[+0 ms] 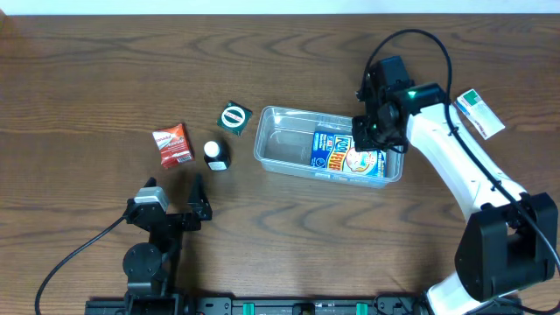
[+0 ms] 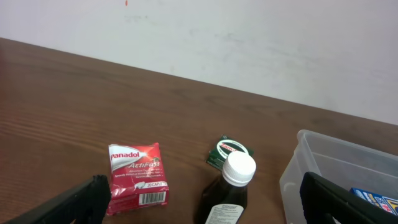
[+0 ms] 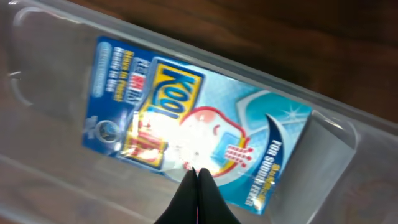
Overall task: Pack container
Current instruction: 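Open right gripper and push the box flat against the container side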
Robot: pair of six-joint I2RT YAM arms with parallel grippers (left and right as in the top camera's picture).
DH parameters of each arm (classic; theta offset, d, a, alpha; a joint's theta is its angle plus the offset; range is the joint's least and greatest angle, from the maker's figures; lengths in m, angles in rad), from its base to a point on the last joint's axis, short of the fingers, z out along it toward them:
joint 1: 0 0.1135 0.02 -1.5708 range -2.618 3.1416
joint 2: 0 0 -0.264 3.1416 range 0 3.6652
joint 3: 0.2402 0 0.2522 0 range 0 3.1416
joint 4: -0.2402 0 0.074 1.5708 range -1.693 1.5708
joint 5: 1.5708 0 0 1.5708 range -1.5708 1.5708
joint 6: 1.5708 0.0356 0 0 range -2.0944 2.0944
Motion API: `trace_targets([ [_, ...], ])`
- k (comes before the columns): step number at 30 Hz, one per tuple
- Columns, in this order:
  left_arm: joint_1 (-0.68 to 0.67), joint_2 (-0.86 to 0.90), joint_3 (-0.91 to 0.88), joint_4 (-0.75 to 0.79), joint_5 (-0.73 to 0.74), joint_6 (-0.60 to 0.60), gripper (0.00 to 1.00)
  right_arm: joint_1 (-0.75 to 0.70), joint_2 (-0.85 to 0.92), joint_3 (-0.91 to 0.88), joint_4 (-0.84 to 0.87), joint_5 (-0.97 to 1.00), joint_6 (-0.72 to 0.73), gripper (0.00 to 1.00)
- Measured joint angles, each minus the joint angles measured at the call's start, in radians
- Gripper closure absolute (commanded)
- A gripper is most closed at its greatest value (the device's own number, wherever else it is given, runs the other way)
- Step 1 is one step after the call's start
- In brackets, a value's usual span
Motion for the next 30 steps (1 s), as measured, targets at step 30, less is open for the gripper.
trace_targets([
  [30, 0.000, 0.000, 0.000, 0.000, 0.000, 0.000, 0.02, -0.063, 0.000, -0.181, 0.503, 0.163, -0.085, 0.99],
])
